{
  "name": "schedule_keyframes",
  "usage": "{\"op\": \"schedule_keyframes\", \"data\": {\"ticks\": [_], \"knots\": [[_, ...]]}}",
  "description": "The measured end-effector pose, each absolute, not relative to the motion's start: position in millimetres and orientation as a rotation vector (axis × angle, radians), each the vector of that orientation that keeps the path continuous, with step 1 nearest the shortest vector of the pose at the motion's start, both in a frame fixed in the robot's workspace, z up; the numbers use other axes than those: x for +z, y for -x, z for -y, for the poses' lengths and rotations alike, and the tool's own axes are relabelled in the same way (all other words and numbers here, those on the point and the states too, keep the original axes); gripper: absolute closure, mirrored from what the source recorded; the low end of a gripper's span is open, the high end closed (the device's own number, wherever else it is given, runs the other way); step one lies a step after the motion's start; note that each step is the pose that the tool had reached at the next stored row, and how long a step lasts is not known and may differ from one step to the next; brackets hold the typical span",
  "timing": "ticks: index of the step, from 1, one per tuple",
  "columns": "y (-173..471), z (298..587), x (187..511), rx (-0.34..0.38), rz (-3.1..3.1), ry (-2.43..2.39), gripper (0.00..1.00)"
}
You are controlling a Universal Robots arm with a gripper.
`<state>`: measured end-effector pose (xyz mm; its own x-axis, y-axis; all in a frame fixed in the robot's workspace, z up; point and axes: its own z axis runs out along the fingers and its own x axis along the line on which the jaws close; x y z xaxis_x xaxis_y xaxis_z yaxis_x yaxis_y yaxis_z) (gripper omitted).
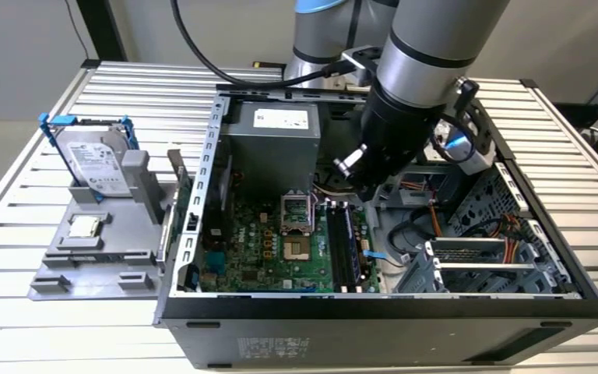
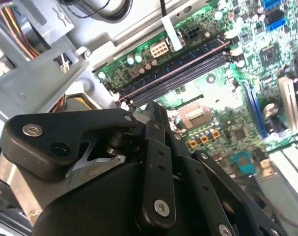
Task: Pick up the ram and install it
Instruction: 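Press down the ram until it locks into place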
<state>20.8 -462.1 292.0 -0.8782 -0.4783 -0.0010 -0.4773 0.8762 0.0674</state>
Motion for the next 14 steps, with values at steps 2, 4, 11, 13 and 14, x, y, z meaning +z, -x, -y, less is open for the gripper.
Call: {"op": "schedule_keyframes", "data": {"ticks": [2,4,11,13,14], "knots": [[-20.8,462.1,292.1,-0.102,3.014,-0.820,1.00],[-20.8,462.1,292.3,-0.102,3.000,-0.866,1.00],[-20.8,462.1,292.4,-0.100,2.964,-0.976,1.00],[-20.8,462.1,292.4,-0.100,2.954,-1.002,1.00],[-20.8,462.1,292.4,-0.099,2.950,-1.015,1.00]]}}
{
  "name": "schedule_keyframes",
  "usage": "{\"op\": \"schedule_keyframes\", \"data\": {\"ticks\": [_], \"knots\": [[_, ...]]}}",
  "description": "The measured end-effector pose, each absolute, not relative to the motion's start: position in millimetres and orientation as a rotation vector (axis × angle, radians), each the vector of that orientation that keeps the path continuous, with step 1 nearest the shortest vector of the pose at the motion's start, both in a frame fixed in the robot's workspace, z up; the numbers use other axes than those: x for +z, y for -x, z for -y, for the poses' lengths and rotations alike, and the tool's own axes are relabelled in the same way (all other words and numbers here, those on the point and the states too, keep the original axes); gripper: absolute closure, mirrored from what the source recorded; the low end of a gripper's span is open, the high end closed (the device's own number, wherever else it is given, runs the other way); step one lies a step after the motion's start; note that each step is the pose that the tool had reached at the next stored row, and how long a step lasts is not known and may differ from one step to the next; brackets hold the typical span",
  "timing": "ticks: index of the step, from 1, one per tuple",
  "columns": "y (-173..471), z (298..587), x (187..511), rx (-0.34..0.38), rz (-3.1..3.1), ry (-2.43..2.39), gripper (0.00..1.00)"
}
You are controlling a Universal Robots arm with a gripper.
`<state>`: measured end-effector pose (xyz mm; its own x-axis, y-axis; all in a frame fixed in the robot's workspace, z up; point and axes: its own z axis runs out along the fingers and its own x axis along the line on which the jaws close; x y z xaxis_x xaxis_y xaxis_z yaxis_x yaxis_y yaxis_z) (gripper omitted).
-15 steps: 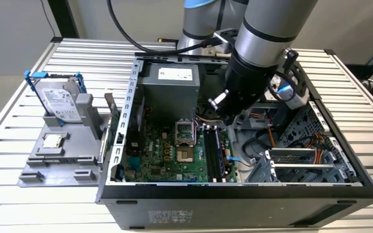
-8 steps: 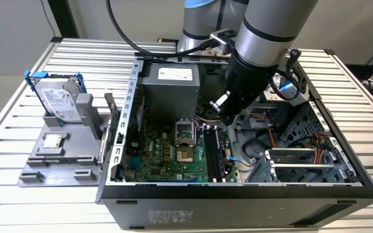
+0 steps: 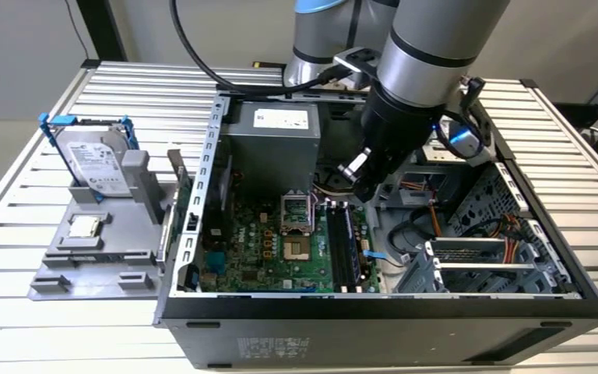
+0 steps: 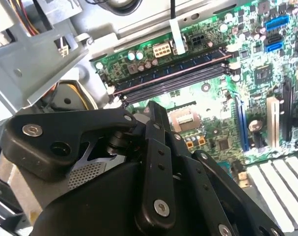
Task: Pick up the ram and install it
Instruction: 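Press down the ram until it locks into place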
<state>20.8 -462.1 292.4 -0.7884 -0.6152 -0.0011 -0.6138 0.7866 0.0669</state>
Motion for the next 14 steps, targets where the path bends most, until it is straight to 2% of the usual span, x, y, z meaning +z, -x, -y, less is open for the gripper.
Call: {"op": "schedule_keyframes", "data": {"ticks": [14], "knots": [[-20.8,462.0,293.3,-0.093,2.823,-1.319,1.00]]}}
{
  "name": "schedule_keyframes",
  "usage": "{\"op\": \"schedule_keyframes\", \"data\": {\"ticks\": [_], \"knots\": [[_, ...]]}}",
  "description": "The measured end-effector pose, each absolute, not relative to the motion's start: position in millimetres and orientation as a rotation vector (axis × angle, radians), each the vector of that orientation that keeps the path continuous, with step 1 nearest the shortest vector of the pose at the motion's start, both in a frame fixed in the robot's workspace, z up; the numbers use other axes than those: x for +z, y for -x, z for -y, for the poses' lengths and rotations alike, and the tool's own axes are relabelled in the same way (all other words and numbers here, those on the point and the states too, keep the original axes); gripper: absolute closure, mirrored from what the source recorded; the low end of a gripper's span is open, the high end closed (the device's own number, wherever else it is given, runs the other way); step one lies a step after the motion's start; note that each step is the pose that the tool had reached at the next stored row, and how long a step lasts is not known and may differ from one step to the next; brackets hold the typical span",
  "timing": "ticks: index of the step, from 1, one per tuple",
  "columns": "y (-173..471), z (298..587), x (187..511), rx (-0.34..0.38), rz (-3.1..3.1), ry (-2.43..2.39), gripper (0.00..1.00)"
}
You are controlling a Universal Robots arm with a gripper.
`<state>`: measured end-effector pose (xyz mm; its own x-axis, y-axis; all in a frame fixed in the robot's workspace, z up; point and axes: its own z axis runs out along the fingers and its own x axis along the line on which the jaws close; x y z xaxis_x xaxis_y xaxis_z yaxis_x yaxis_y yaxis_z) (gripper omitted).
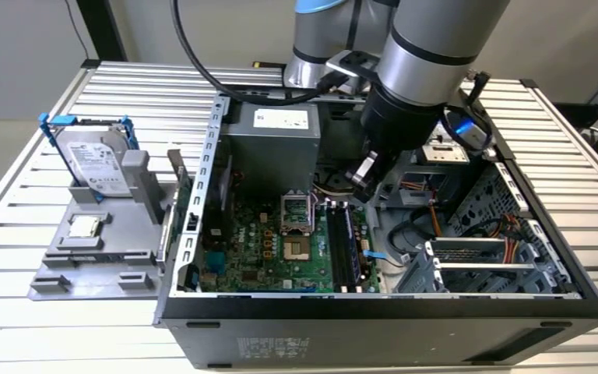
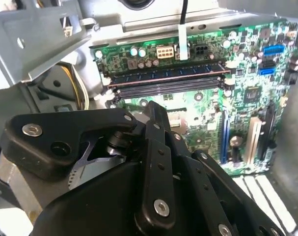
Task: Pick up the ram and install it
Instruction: 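Press down the ram until it locks into place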
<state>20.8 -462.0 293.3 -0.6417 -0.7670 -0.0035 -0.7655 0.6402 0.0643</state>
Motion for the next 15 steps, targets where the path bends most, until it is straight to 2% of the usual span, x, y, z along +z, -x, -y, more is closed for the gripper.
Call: {"op": "schedule_keyframes", "data": {"ticks": [15], "knots": [[-20.9,462.0,293.5,-0.073,2.682,-1.612,1.00]]}}
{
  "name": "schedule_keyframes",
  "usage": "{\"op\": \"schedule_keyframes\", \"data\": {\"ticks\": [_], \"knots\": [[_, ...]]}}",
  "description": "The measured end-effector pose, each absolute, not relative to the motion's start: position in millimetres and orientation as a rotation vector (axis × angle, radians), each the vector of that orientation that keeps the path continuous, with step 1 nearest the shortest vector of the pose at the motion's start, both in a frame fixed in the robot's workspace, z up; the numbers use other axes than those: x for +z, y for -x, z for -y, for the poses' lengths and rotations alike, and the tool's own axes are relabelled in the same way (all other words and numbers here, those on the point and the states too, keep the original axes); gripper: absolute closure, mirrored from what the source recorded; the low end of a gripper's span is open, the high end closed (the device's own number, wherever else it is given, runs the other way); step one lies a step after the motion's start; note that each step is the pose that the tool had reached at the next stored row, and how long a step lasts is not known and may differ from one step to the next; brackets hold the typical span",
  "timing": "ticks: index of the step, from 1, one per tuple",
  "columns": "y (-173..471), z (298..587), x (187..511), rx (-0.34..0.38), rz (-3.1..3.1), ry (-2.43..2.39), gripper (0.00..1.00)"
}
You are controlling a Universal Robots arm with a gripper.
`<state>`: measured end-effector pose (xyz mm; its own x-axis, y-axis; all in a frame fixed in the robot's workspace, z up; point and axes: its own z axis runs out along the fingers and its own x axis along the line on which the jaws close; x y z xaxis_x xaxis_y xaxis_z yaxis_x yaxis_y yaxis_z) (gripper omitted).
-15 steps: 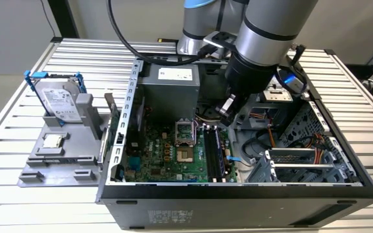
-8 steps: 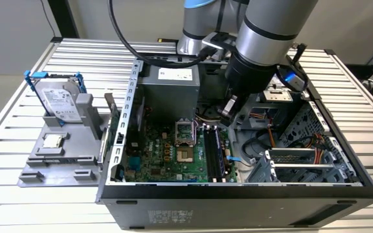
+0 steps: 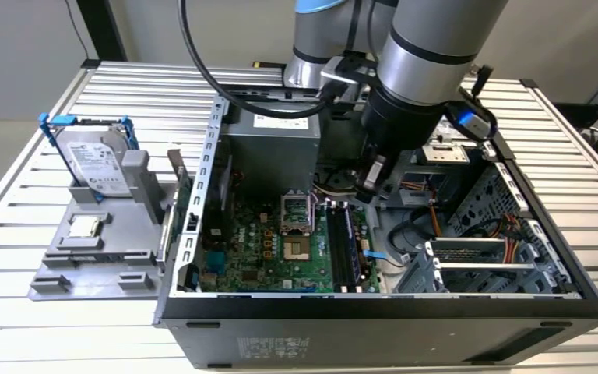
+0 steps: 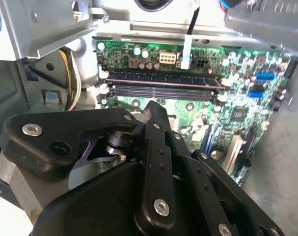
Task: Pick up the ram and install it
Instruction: 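Press down the ram until it locks into place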
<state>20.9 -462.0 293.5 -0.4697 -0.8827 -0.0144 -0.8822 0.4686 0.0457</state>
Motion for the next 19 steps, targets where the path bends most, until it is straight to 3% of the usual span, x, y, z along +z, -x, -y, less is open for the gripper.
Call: {"op": "schedule_keyframes", "data": {"ticks": [19], "knots": [[-20.9,462.0,289.9,-0.052,2.479,-1.939,1.00]]}}
